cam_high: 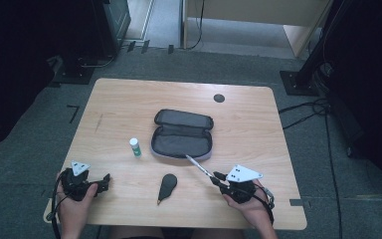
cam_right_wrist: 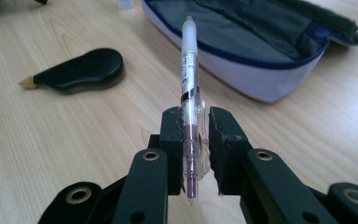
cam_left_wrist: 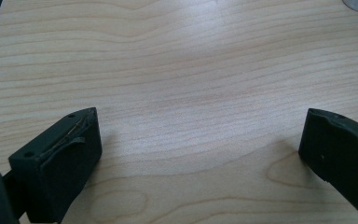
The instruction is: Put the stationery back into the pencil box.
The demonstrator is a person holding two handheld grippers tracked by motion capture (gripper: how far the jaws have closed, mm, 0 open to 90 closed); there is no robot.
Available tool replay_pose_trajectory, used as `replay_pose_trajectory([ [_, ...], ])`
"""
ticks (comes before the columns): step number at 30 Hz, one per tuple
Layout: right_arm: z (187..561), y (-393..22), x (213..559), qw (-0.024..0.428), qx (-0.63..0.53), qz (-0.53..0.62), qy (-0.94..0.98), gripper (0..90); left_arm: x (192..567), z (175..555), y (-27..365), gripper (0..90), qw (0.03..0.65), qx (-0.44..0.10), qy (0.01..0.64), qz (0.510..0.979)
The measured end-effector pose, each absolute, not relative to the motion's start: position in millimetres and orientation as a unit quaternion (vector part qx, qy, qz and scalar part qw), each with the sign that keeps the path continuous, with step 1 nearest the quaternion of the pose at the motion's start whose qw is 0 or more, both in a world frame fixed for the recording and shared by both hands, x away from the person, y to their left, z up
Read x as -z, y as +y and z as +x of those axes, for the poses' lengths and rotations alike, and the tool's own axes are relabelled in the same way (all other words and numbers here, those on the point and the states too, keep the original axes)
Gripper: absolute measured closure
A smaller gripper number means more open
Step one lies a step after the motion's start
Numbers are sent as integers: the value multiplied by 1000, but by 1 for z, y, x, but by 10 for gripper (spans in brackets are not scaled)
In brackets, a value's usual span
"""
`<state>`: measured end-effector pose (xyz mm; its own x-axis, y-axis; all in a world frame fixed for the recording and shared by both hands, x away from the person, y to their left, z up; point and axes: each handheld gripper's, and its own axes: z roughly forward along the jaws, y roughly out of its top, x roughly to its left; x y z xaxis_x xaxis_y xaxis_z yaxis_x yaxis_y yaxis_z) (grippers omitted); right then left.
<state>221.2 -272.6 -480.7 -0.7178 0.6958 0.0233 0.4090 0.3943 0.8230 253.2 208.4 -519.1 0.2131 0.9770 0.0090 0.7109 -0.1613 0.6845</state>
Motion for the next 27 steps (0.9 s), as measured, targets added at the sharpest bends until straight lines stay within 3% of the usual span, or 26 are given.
replay_pose_trajectory([
  [27,311,-228,459,155,-415,334,832,762,519,253,208,0,284,-234,582,725],
])
